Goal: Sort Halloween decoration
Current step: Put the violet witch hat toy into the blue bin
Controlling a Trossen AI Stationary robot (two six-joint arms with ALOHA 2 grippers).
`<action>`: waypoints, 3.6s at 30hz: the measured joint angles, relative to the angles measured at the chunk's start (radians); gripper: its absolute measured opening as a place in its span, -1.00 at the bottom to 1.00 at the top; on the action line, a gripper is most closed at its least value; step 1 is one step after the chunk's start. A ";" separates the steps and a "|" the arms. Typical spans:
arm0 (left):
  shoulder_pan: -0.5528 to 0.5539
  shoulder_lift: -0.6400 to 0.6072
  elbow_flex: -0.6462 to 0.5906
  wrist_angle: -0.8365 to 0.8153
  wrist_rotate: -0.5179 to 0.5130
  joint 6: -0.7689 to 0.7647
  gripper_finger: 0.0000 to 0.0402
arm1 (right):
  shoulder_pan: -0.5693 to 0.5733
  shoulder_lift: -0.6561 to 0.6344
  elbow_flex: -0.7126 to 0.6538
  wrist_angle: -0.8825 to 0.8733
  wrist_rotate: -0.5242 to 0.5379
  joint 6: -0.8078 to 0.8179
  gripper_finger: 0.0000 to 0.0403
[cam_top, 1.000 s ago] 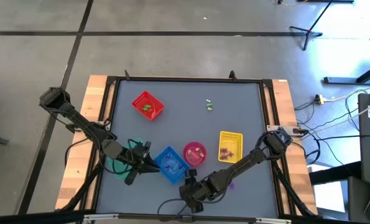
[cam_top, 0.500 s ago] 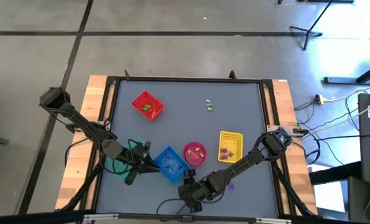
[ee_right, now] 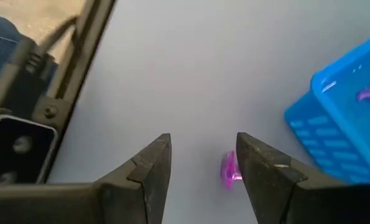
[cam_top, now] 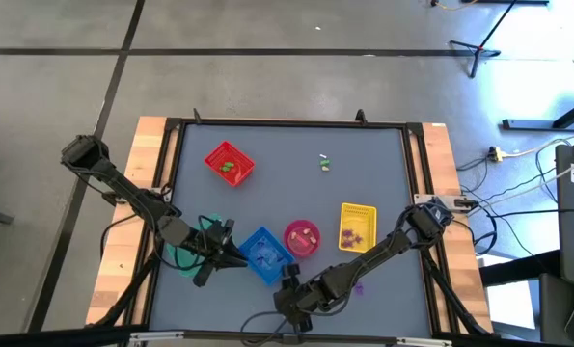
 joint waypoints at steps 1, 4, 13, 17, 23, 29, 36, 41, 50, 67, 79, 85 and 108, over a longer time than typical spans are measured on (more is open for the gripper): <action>0.000 0.000 0.000 0.000 0.000 0.000 -0.72 | 0.000 -0.001 0.001 0.001 0.000 -0.012 -0.10; 0.000 0.000 0.000 0.000 0.000 0.000 -0.72 | -0.001 -0.001 0.001 -0.011 0.000 -0.027 -0.10; 0.000 0.000 0.000 0.000 0.000 -0.001 -0.72 | -0.014 0.013 -0.010 -0.036 0.010 -0.026 -0.10; 0.000 0.000 0.000 0.000 0.000 0.000 -0.72 | -0.016 0.017 -0.010 -0.027 0.000 -0.027 -0.10; 0.000 0.000 0.000 0.000 0.000 0.000 -0.72 | -0.022 0.030 -0.010 -0.029 -0.011 -0.027 -0.10; 0.000 0.000 0.000 0.001 0.000 0.000 -0.72 | -0.022 0.040 -0.010 -0.021 -0.027 -0.027 -0.10; 0.000 0.000 -0.001 0.001 0.001 -0.001 -0.72 | -0.027 0.040 -0.009 -0.035 -0.064 0.000 -0.22; 0.000 0.000 -0.001 0.000 0.001 -0.001 -0.72 | -0.029 0.040 -0.008 -0.048 -0.079 0.016 -0.45; 0.000 0.000 -0.001 0.000 0.001 -0.002 -0.72 | -0.029 0.040 -0.008 -0.051 -0.079 0.018 -0.67; 0.000 0.000 -0.001 0.000 0.000 -0.002 -0.72 | -0.029 0.040 -0.008 -0.050 -0.079 0.026 -0.80; 0.000 0.000 -0.001 0.000 0.000 -0.002 -0.72 | -0.029 0.043 0.045 -0.099 -0.089 0.026 -0.81; 0.000 0.000 -0.001 0.000 0.000 -0.001 -0.72 | -0.027 0.043 0.114 -0.162 -0.141 0.027 -0.81; 0.000 0.000 0.000 0.000 0.000 -0.001 -0.72 | -0.086 0.041 0.437 -0.420 0.019 -0.206 -0.81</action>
